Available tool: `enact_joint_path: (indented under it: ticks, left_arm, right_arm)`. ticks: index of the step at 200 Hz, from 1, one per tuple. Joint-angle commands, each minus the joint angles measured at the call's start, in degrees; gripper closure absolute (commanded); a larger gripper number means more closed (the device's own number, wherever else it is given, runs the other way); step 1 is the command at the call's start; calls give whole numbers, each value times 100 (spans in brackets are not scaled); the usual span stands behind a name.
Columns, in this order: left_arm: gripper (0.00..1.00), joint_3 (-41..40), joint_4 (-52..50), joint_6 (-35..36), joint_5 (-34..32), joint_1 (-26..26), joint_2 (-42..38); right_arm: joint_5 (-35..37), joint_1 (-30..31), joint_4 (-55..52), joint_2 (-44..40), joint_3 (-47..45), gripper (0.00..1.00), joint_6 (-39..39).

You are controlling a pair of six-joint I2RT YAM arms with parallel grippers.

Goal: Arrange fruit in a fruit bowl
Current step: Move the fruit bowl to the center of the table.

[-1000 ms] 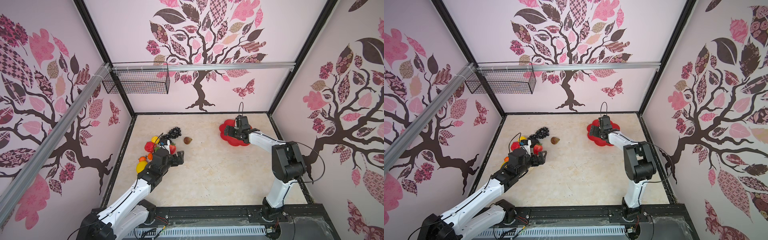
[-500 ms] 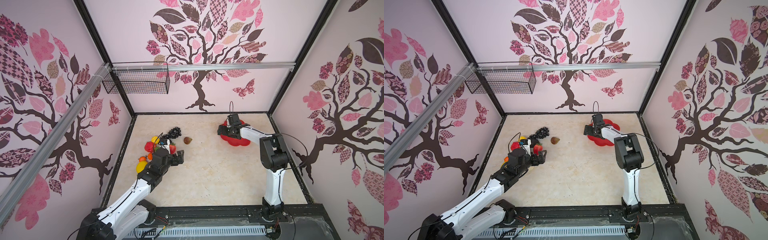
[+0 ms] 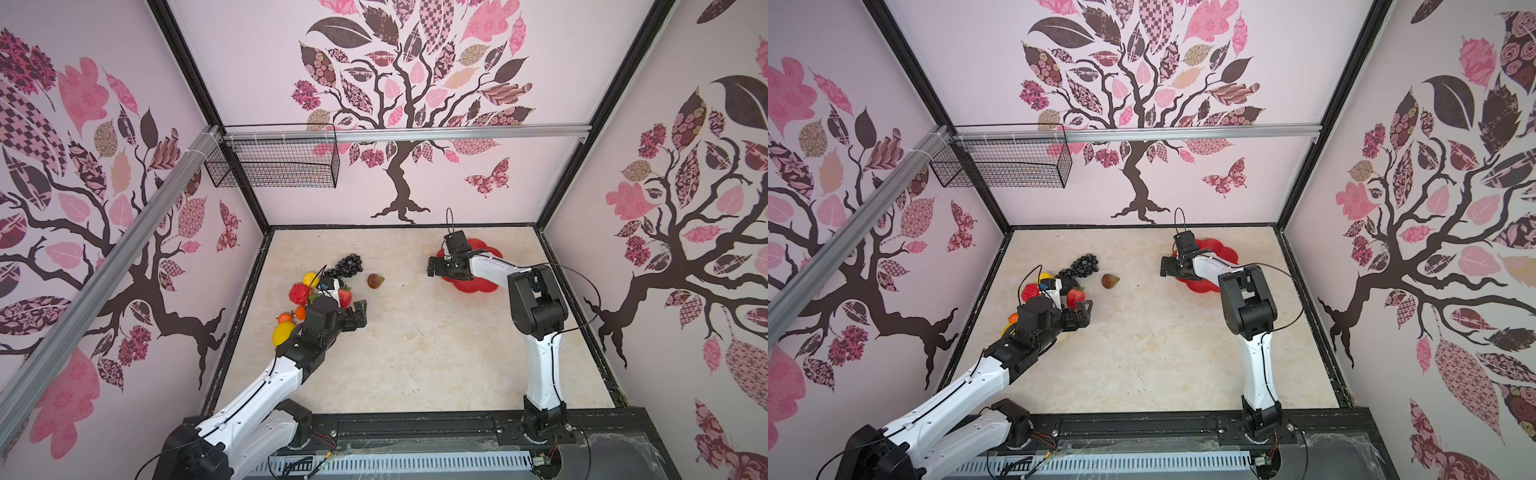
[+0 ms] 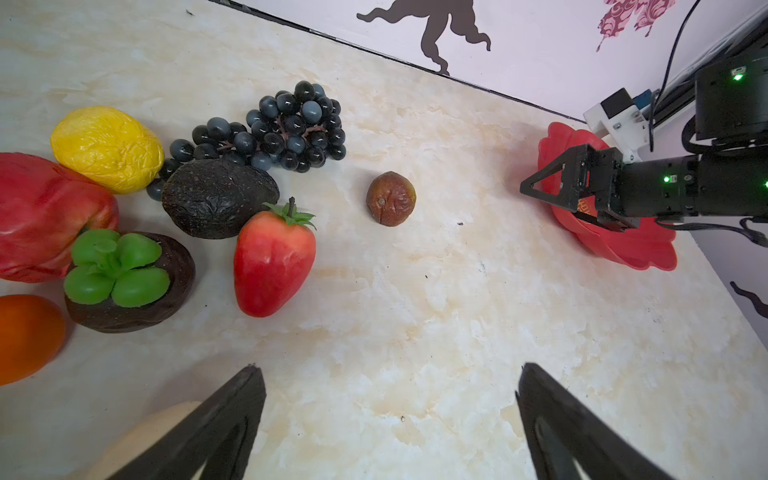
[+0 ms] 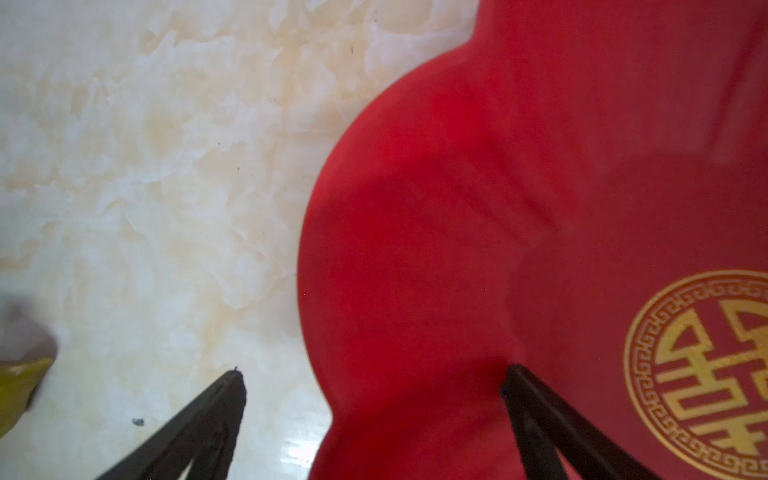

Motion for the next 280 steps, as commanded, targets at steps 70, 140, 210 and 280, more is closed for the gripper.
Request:
enact_joint_path:
  ticks: [70,140,210,280]
  left_arm:
    - [2,-210,-83,-32,-560,-22,-351]
    - [2,-241,-225,-66,-863,-19,-593]
    - [2,-298,-340,-121,-1119,-17,-857]
    - [2,-289,-399,-182,-1156,-22,-872]
  right_arm:
    - [-111,697,-284,-421,-701,0,-59]
    - [-43,1419,-197,-1012,-1469,0,18]
    - [53,2260,-170,-1707,-2170,0,225]
    - [1,2982,-392,-2493,-2641,0,579]
